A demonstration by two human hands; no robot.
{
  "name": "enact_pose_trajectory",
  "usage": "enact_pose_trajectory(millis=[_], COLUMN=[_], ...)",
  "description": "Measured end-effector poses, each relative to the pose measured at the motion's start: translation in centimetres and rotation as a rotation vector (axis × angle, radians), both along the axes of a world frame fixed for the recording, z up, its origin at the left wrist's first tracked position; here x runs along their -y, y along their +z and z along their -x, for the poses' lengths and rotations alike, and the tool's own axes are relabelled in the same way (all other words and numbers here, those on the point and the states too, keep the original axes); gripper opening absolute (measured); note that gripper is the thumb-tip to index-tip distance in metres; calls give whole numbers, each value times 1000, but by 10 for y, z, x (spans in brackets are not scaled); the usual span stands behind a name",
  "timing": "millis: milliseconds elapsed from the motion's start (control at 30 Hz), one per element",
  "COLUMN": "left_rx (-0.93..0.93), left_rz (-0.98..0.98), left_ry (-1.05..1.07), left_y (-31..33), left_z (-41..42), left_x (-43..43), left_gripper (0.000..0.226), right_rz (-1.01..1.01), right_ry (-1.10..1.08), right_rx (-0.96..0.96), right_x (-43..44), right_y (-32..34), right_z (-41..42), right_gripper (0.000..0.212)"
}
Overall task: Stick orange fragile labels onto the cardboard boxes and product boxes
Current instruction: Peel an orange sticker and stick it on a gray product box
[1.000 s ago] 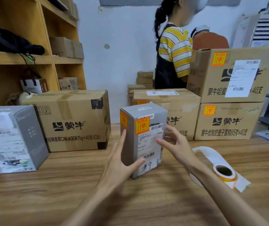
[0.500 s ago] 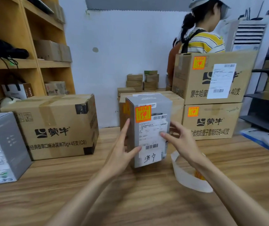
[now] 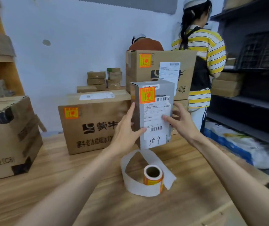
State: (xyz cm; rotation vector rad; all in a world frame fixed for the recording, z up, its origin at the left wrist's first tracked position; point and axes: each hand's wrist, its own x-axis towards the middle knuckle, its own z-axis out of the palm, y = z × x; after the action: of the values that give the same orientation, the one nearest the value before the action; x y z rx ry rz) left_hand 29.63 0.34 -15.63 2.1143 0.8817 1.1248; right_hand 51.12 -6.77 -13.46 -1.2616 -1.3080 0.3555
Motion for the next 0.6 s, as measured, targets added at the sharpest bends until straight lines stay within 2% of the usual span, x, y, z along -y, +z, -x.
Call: enact_pose_trajectory(millis=[233, 600], left_rx=[-105, -219], left_rz=[19, 45], left_ry=[-37, -93], left_y=[-14, -33], left_z=[-79, -141], left_x=[-18, -43], left_gripper=[101, 107], right_rz=[44, 152], right_ry=[-94, -135], right_rx=[-24, -53], right_x=[-10, -28], right_y=[-25, -61], right_z=[-71, -142], right_gripper=[49, 37])
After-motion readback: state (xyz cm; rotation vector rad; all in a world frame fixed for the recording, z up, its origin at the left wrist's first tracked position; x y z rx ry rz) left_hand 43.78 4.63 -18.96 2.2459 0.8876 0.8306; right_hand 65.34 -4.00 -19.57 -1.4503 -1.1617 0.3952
